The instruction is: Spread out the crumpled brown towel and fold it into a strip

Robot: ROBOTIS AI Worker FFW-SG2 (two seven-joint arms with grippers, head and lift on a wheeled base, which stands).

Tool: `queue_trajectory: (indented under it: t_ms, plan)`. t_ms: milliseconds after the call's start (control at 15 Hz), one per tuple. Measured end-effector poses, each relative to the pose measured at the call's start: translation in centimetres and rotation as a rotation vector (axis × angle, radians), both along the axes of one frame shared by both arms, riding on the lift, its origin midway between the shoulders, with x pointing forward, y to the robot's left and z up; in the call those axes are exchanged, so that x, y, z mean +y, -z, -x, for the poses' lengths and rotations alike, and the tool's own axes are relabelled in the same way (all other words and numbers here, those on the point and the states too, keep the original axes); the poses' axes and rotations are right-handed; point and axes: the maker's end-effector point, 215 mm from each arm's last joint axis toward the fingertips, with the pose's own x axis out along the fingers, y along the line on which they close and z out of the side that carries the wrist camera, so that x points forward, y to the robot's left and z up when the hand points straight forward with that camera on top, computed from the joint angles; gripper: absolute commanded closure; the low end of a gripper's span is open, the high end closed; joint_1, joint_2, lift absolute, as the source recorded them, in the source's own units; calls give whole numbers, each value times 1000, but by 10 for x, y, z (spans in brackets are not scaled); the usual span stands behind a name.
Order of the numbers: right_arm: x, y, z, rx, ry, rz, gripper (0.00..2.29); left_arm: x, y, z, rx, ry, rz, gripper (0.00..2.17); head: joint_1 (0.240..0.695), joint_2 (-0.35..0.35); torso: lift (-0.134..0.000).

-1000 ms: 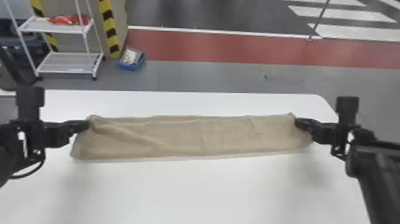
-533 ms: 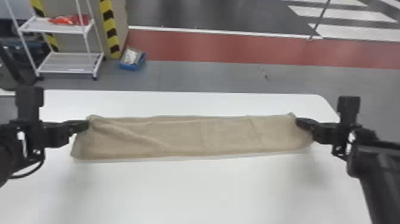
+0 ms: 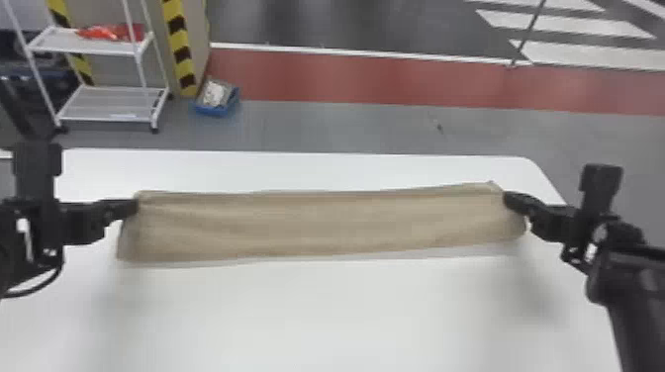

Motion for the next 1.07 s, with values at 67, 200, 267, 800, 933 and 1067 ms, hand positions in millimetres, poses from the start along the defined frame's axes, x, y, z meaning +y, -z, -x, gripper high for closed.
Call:
queue_trajectory:
  t_ms: [67,200,267,800,933,1067]
  plan:
    - [-3,-4,-1,-17,7,0,1453,1,0,0,1,0,-1,1021,695,-135,-124]
    - [-7,-12,-2,-48,14,0,1453,2,2,2,5,-2,-5,1021,695,-137,-124]
    - [-9,-15,-3,-59,18,0,1453,3,2,2,6,-3,-8,1021,695,-137,-124]
    - [10,-7,-11,-55,-18,26,1450,-7,-5,-7,-47,-3,-8,1021,695,-129,-124]
    - [11,-6,-10,-56,-17,24,1450,-10,-10,-10,-70,-6,-1,1021,695,-129,-124]
    - [7,-6,-9,-60,-9,19,1450,-9,-12,-11,-76,-9,4,1021,695,-132,-124]
